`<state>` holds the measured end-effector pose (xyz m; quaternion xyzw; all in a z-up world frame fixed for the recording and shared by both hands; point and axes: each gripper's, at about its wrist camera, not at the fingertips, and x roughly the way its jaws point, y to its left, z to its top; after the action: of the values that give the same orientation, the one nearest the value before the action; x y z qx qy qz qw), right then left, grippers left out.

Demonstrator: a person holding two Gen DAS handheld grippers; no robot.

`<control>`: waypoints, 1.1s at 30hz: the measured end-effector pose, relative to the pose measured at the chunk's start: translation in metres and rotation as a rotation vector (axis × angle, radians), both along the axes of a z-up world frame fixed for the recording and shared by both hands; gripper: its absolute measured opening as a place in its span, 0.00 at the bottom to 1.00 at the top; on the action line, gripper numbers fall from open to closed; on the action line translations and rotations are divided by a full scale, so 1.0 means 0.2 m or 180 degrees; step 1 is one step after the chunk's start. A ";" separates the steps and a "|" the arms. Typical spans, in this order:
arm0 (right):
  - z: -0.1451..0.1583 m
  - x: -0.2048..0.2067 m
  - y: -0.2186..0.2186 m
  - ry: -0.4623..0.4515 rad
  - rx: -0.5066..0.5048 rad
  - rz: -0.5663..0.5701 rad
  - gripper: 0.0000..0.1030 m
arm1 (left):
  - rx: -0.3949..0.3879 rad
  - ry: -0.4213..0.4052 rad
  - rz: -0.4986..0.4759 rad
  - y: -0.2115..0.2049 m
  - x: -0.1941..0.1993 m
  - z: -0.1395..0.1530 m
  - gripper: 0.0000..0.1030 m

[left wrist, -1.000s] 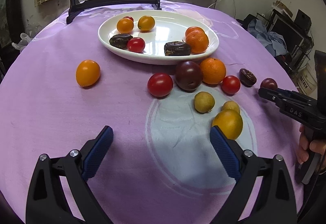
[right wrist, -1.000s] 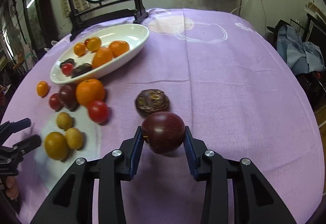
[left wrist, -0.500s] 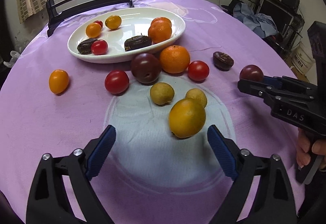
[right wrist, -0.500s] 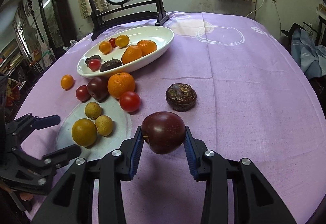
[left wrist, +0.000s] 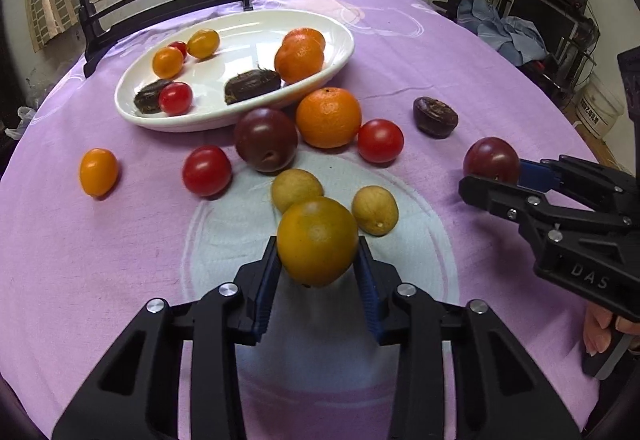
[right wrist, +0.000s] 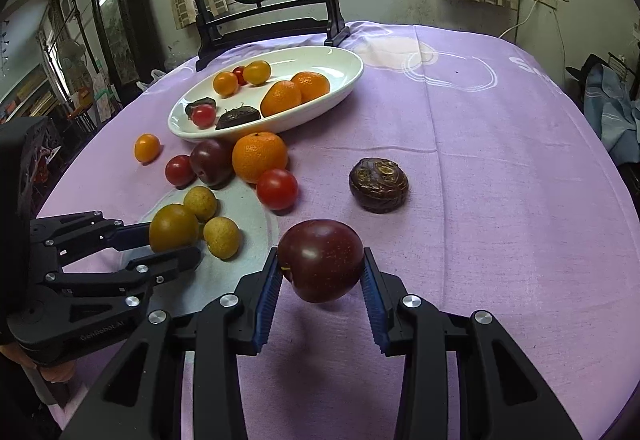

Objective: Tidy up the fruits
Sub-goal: 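Carry both fruits over the white plate and open both grippers to release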

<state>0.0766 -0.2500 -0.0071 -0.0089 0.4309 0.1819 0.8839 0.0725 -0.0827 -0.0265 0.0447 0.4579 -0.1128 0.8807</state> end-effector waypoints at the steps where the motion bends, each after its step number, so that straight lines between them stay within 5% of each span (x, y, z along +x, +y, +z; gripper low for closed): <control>1: 0.00 0.00 0.00 -0.0012 0.0010 0.0004 0.39 | -0.0001 -0.0041 0.0003 0.02 -0.01 0.02 0.35; 7: 0.08 -0.04 0.08 -0.0175 -0.0053 0.0119 0.38 | -0.0027 -0.0258 0.0089 0.14 0.01 0.19 0.35; 14: 0.25 0.06 0.32 -0.0519 -0.0241 0.0422 0.38 | -0.0044 -0.0375 0.0356 0.28 0.24 0.31 0.35; 29: 0.16 0.41 0.71 -0.0511 -0.0458 0.0551 0.39 | -0.0112 -0.0105 0.0809 0.44 0.71 0.20 0.37; 32: 0.14 0.45 0.72 -0.0566 -0.0493 0.0469 0.50 | -0.0176 -0.0136 0.0970 0.47 0.74 0.20 0.74; 33: 0.14 0.44 0.72 -0.0588 -0.0502 0.0452 0.53 | -0.0198 -0.0213 0.1025 0.48 0.72 0.21 0.76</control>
<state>0.1655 -0.1065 0.0207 -0.1255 0.3589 0.2079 0.9013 0.2174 0.0125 0.0161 -0.0528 0.4259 0.0173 0.9031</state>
